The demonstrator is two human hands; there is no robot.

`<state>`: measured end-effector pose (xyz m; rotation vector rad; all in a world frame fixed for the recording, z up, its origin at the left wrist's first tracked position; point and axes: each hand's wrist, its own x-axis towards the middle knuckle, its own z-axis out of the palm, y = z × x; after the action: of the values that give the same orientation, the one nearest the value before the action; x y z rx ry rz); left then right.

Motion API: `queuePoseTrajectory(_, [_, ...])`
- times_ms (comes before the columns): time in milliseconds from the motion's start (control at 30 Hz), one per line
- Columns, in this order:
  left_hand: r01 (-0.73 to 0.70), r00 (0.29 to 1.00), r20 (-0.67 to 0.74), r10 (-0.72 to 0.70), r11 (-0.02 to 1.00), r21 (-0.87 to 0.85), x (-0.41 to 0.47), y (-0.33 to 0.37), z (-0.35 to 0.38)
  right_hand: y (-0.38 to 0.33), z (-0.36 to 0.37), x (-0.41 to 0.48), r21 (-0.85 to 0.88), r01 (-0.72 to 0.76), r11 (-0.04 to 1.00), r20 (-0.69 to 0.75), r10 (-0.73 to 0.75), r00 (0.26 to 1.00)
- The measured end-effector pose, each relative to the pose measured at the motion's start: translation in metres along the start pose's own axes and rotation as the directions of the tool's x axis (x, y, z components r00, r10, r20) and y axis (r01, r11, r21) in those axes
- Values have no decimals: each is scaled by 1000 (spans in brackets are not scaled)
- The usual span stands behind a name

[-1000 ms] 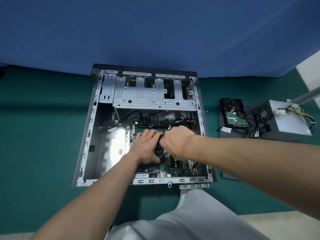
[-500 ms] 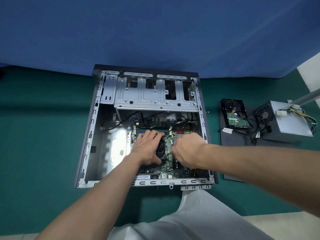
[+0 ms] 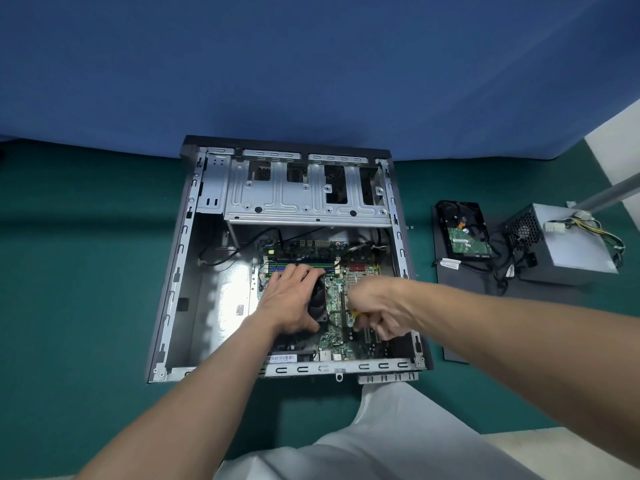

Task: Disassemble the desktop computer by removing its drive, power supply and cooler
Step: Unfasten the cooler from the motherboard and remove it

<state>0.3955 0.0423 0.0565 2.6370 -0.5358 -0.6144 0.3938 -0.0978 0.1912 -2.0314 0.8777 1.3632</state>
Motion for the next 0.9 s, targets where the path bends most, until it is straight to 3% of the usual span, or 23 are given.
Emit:
queuePoseTrajectory(67, [1, 1000, 1, -1, 1000, 8, 0, 0, 0, 0, 6, -1, -215, 127, 968, -83, -148, 986])
queuePoseTrajectory(100, [1, 1000, 2, -1, 1000, 16, 0, 0, 0, 1, 9, -3, -419, 212, 883, -105, -279, 955])
queuePoseTrajectory(133, [0, 1000, 1, 0, 1000, 22, 0, 1, 0, 2, 10, -3, -634, 269, 725, -87, -412, 907])
queuePoseTrajectory(200, [-3, 1000, -1, 3, 1000, 28, 0, 1, 0, 5, 8, -5, -921, 252, 299, 21, -606, 795])
queuePoseTrajectory(267, [-5, 1000, 2, 5, 1000, 30, 0, 1, 0, 6, 7, -7, -977, 171, -128, 211, -696, 686])
queuePoseTrajectory(300, [-6, 1000, 5, 5, 1000, 30, 0, 1, 0, 6, 8, -7, -951, 132, -279, 295, -695, 656])
queuePoseTrajectory(333, [-5, 1000, 6, 4, 1000, 30, 0, 1, 0, 6, 9, -6, -933, 104, -344, 328, -695, 640])
queuePoseTrajectory(400, [-2, 1000, 2, 2, 999, 32, 1, 1, 0, 8, 8, -5, -943, 112, -313, 313, -727, 611])
queuePoseTrajectory(467, [-1, 1000, 4, 1, 1000, 27, 1, 0, 0, 10, 4, -5, -958, 224, -179, 278, -771, 573])
queuePoseTrajectory(500, [-1, 1000, 3, 1, 1000, 22, 1, 0, 1, 12, 3, -5, -949, 312, -45, 224, -791, 569])
queuePoseTrajectory(567, [-2, 1000, -5, 2, 1000, 8, 1, -1, 1, 9, 3, -4, -817, 449, 362, 17, -764, 646])
queuePoseTrajectory(633, [4, 1000, -3, -4, 1000, -3, 1, -1, 1, 3, 3, -3, -460, 419, 783, -213, -555, 804])
queuePoseTrajectory(667, [7, 1000, -3, -7, 1000, -5, 1, -1, 1, 0, 3, -3, -235, 332, 914, -233, -385, 893])
queuePoseTrajectory(700, [10, 1000, -3, -10, 1000, -4, 1, -1, 1, -2, 2, -4, -68, 207, 976, -170, -216, 961])
queuePoseTrajectory(767, [10, 1000, 1, -10, 1000, 4, 1, -1, 1, -3, 4, -7, -10, 80, 997, -58, -81, 995])
queuePoseTrajectory(833, [9, 1000, 1, -9, 1000, 7, 1, 0, 2, -1, 7, -3, -237, 187, 953, -121, -220, 968])
queuePoseTrajectory(900, [6, 1000, 1, -6, 1000, 14, 1, 0, 2, 3, 11, -4, -632, 294, 717, -119, -465, 877])
